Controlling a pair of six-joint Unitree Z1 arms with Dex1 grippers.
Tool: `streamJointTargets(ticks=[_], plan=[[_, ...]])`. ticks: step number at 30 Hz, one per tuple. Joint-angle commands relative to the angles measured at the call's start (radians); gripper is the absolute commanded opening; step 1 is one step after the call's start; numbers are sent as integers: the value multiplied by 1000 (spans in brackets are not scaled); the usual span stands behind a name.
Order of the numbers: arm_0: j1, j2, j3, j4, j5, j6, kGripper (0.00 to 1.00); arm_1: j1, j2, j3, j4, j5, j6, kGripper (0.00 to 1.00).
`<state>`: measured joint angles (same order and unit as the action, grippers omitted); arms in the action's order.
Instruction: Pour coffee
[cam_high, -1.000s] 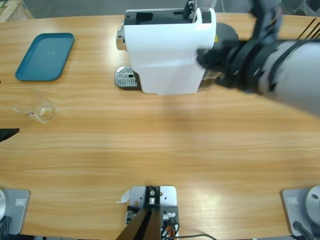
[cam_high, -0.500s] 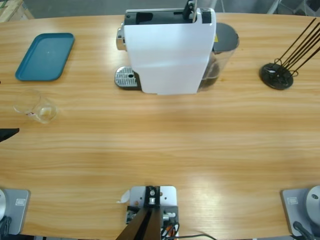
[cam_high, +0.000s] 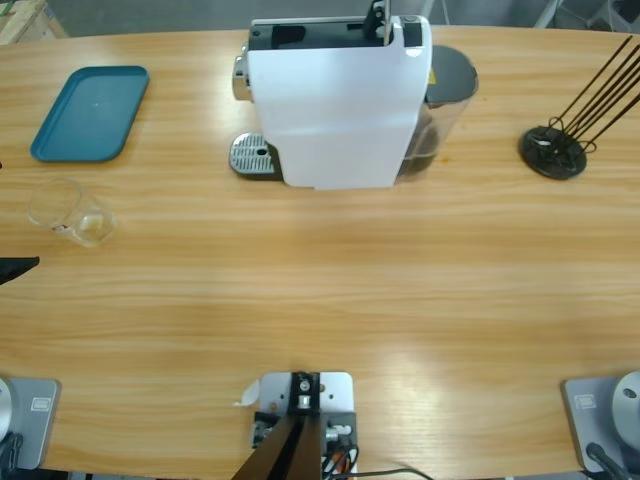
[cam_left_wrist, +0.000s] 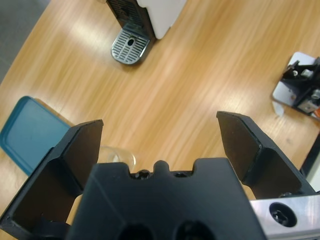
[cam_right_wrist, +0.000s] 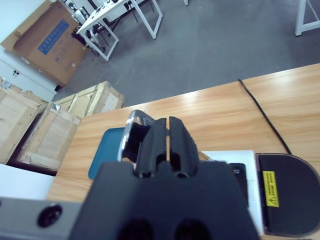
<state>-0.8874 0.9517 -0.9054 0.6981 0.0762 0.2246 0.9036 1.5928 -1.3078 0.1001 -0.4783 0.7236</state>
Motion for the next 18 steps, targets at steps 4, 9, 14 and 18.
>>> streamJointTargets(ticks=[4,9,14,18], plan=[[28,-13,44,11,32,-19,996,111,181,-131,82,18,26,0],[28,-13,45,11,34,-25,996,127,216,-139,122,5,36,0],[28,-10,48,11,33,-22,996,134,260,-138,130,9,38,0],[28,-6,48,11,33,-21,996,163,328,-163,130,7,39,0]])
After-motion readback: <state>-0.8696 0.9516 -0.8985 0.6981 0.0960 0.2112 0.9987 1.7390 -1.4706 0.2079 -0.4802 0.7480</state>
